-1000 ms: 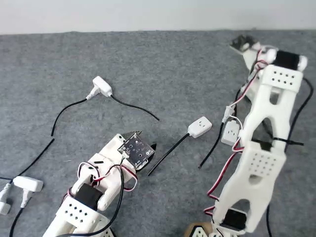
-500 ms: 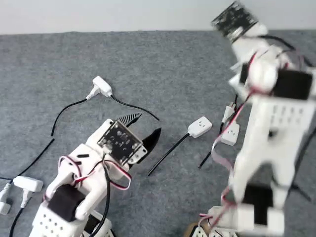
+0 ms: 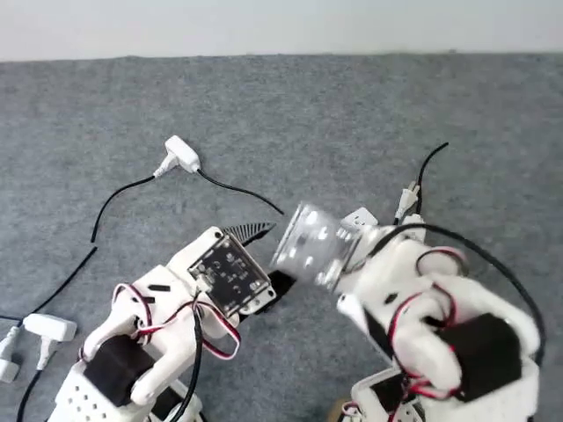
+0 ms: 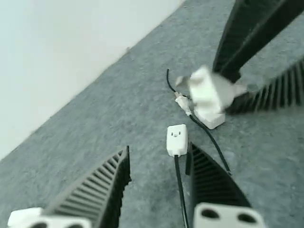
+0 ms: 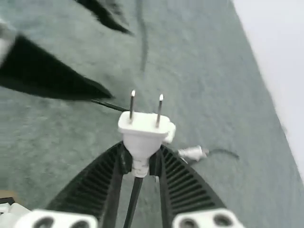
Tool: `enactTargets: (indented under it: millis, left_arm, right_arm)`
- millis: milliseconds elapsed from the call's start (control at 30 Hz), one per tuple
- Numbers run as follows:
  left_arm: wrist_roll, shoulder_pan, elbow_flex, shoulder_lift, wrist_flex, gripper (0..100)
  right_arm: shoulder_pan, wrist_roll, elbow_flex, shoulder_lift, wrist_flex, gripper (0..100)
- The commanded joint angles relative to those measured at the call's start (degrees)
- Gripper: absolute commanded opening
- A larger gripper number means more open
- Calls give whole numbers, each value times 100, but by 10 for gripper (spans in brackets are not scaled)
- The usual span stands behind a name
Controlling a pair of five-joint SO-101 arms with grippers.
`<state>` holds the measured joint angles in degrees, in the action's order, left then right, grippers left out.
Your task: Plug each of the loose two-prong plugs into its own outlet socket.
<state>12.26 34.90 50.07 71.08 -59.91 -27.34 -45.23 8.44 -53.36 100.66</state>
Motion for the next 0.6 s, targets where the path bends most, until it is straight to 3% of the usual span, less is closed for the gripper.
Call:
enactTargets:
  millis: [0, 333, 567]
  left_arm:
    - [-53, 149, -479, 62, -35, 188]
    - [193, 114, -1341, 62, -193, 188]
    - [404, 114, -1596, 62, -193, 188]
  right_arm:
    - [-646, 88, -193, -224, 242, 9]
    - [-1332, 97, -791, -207, 233, 9]
    - [-1332, 97, -818, -224, 207, 9]
